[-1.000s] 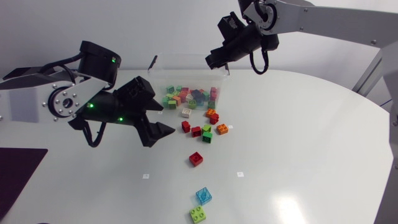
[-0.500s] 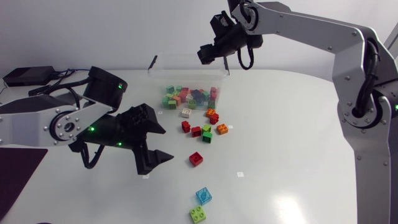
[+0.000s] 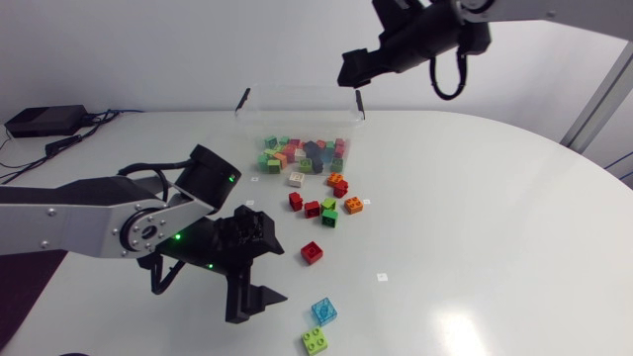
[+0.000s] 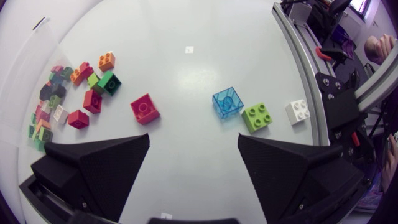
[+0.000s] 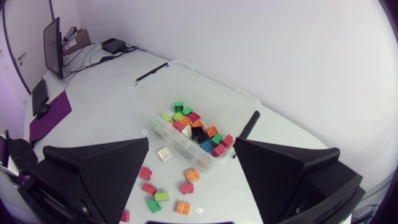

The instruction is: Place the duplo bricks in the container

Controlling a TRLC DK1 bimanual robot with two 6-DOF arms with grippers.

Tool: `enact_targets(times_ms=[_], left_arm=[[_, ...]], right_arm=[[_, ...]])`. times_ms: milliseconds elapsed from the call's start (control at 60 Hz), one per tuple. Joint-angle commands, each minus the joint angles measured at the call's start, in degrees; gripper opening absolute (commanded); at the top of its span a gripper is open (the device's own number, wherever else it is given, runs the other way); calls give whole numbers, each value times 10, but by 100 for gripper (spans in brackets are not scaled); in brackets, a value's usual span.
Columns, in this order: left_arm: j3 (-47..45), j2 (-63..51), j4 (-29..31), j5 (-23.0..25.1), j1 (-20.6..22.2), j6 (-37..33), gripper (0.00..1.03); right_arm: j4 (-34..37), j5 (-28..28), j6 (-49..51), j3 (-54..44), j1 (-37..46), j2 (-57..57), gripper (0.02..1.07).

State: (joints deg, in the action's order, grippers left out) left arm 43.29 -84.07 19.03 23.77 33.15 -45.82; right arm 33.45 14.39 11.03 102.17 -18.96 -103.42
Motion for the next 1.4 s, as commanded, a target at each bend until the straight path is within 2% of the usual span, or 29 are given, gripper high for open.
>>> enact_targets(times_ms=[0, 250, 417, 633, 733, 883, 1017, 1100, 1200, 1383], left_arm=[[-24, -17, 5, 6, 14, -21, 99], [-54, -37, 4, 7, 58, -52, 99], [-40, -88, -2, 7, 86, -71, 98], [-22, -118, -5, 8, 97, -41, 94], [-13, -123, -5, 8, 97, -26, 89], [7, -133, -4, 2, 103, -20, 87], [24, -137, 0, -14, 115, -22, 80], [36, -150, 1, -18, 122, -22, 72], [40, -168, 14, -19, 141, -23, 58], [43, -170, 18, -20, 152, -27, 45]], right_arm=[[-15, 6, 20, -86, 11, 63, 103], [-59, 29, 54, -293, 35, 215, 103], [-88, 35, 73, -426, 48, 296, 103], [-98, 73, 82, -524, 96, 367, 103], [-98, 85, 92, -544, 113, 379, 103], [-98, 100, 103, -560, 135, 387, 103], [-104, 107, 117, -580, 148, 391, 103], [-105, 117, 126, -585, 163, 391, 103], [-105, 128, 138, -588, 183, 391, 103], [-104, 144, 161, -591, 205, 384, 103]])
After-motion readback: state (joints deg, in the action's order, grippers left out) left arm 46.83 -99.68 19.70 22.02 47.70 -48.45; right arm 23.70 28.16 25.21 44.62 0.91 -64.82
